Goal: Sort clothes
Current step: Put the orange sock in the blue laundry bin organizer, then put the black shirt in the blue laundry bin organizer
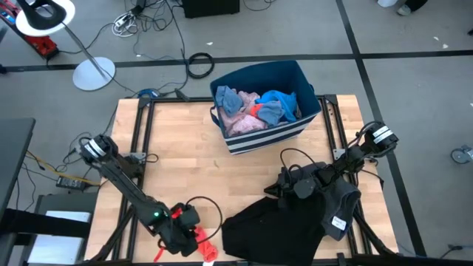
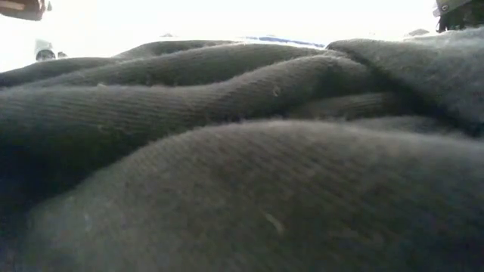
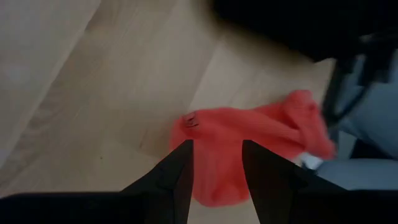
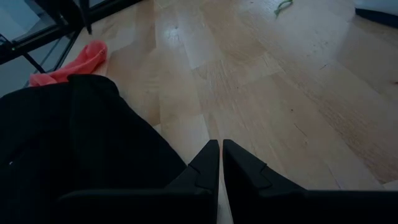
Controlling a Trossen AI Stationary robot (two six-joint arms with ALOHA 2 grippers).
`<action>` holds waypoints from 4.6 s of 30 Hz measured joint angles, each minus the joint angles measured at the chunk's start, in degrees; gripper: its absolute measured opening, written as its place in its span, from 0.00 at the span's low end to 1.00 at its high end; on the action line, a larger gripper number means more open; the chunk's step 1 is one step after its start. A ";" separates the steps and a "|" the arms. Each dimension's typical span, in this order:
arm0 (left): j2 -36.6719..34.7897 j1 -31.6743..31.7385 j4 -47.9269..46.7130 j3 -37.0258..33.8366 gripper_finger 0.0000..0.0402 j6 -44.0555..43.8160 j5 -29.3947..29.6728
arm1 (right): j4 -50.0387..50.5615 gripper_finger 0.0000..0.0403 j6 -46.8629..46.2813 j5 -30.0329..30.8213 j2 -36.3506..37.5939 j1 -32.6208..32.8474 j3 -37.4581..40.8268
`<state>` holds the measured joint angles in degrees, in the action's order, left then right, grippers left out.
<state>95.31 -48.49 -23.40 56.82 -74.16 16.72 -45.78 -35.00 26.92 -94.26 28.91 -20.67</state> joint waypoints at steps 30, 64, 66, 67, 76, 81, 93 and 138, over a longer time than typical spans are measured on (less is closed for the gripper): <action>5.51 4.42 -29.02 8.35 0.02 -2.74 4.63 | -1.29 0.06 0.11 -0.02 0.02 0.00 0.00; -15.20 40.58 -38.96 46.37 0.00 55.48 22.04 | -0.87 0.06 0.15 -0.02 0.02 0.00 -0.01; -15.21 44.07 -34.15 46.66 0.00 60.20 18.79 | -0.85 0.06 0.17 -0.02 0.02 0.00 -0.01; -15.20 45.72 -31.73 46.66 0.00 62.21 17.18 | -0.87 0.06 0.17 -0.02 0.02 0.00 -0.01; -11.21 58.86 -15.57 46.47 0.02 72.66 10.06 | -0.86 0.06 0.20 -0.02 0.02 0.00 -0.01; -6.16 63.45 -10.79 46.45 0.03 73.65 8.97 | -0.83 0.06 0.31 -0.02 0.02 0.00 0.01; 7.21 68.51 -4.09 46.38 0.26 75.08 0.04 | -0.30 0.06 0.61 -0.02 0.02 0.00 -0.01; -34.75 40.98 -1.10 -0.88 0.34 58.35 6.76 | 0.49 0.06 0.47 -0.01 0.02 0.00 0.01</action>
<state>60.56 -7.51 -24.50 55.94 -15.81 23.48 -45.29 -34.53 26.91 -94.24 28.91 -20.67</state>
